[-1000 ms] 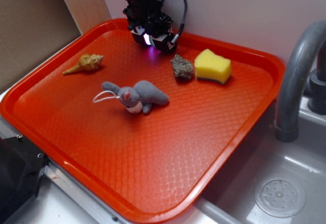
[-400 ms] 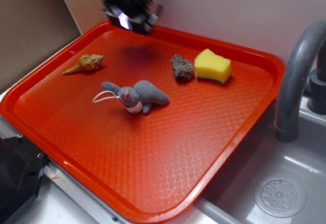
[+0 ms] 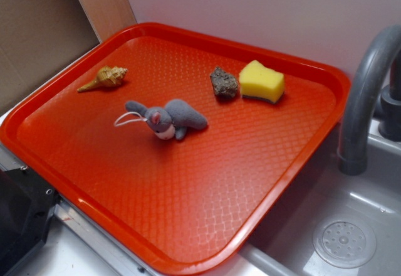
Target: Grab the green ball.
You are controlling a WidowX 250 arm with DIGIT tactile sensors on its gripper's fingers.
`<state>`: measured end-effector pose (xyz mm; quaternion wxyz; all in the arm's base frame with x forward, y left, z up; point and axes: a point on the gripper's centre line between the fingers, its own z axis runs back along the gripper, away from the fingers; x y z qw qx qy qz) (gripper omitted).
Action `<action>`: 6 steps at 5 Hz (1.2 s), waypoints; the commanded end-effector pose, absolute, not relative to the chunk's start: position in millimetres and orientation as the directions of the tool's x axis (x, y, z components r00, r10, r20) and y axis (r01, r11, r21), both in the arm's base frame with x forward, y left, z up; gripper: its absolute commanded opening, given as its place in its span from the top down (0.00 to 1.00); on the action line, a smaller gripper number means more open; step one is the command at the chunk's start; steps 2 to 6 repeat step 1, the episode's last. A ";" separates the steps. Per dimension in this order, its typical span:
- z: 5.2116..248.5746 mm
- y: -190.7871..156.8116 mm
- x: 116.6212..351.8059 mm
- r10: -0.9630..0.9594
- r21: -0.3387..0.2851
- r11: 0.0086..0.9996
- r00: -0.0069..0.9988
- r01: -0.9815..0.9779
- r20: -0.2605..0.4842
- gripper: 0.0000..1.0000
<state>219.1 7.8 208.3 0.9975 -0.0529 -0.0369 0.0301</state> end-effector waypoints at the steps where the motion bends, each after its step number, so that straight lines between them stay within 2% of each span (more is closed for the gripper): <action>1: 240.5 10.6 205.3 0.054 -0.086 0.995 0.995 -0.047 0.079 1.00; 6: 240.5 10.6 205.3 0.054 -0.086 0.995 0.995 -0.047 0.079 1.00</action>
